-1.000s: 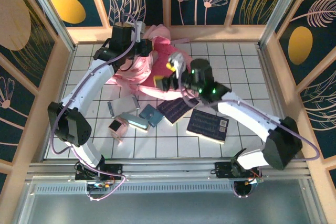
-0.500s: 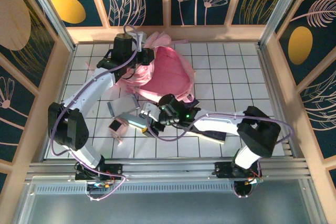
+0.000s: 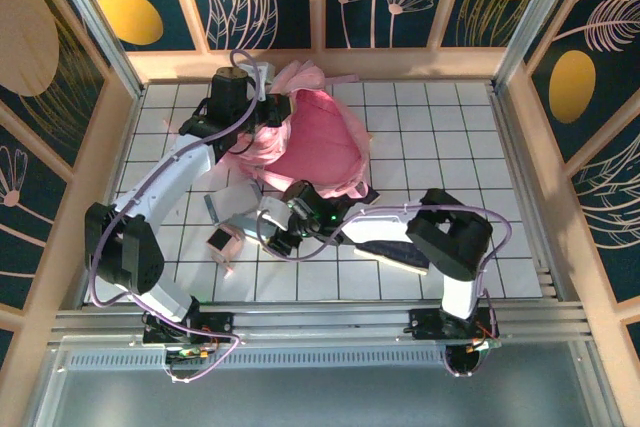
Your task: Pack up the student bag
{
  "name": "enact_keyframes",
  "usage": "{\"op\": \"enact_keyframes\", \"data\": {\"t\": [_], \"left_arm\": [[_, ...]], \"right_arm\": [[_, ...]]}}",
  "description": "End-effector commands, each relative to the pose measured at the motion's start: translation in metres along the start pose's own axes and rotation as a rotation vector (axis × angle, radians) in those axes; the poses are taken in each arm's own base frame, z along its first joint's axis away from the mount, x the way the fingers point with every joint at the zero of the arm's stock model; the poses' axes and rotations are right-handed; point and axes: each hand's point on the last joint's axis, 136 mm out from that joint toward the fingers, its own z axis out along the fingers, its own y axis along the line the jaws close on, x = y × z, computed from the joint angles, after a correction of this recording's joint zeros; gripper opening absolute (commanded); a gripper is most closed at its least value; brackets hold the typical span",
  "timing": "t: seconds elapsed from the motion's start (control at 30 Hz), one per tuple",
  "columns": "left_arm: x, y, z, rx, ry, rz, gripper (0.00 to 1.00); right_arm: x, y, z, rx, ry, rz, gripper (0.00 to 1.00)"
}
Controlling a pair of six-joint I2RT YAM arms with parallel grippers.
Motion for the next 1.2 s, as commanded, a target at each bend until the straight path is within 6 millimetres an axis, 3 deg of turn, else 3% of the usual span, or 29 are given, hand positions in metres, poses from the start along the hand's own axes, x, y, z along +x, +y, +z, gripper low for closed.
{"op": "enact_keyframes", "data": {"t": [0.0,0.23,0.37,0.5,0.57,0.67,0.8,1.0,1.17], "left_arm": [[-0.047,-0.033,-0.027,0.104,-0.162,0.041,0.00],[-0.046,-0.035,-0.027,0.121,-0.158,0.033,0.00],[-0.046,-0.034,-0.027,0.115,-0.160,0.035,0.00],[-0.046,-0.034,-0.027,0.112,-0.161,0.037,0.00],[-0.046,-0.033,-0.027,0.112,-0.160,0.037,0.00],[-0.047,-0.034,-0.028,0.109,-0.163,0.042,0.00],[-0.049,-0.036,-0.033,0.109,-0.172,0.069,0.00],[-0.053,-0.041,-0.039,0.118,-0.183,0.087,0.00],[-0.062,-0.046,-0.051,0.111,-0.215,0.116,0.00]], "right_arm": [[-0.008,-0.005,0.010,0.020,-0.007,0.000,0.74],[0.000,-0.005,0.021,0.003,0.035,0.006,0.56],[-0.003,-0.002,0.021,-0.012,0.030,0.015,0.40],[-0.007,-0.001,0.013,-0.009,0.031,0.018,0.15],[-0.011,-0.001,0.005,-0.006,0.020,0.016,0.13],[-0.021,0.001,-0.014,0.000,-0.014,0.017,0.05],[-0.039,-0.005,-0.052,-0.005,-0.071,0.047,0.03],[-0.050,-0.029,-0.120,0.016,-0.163,0.139,0.05],[-0.050,-0.064,-0.170,0.092,-0.236,0.258,0.04]]}}
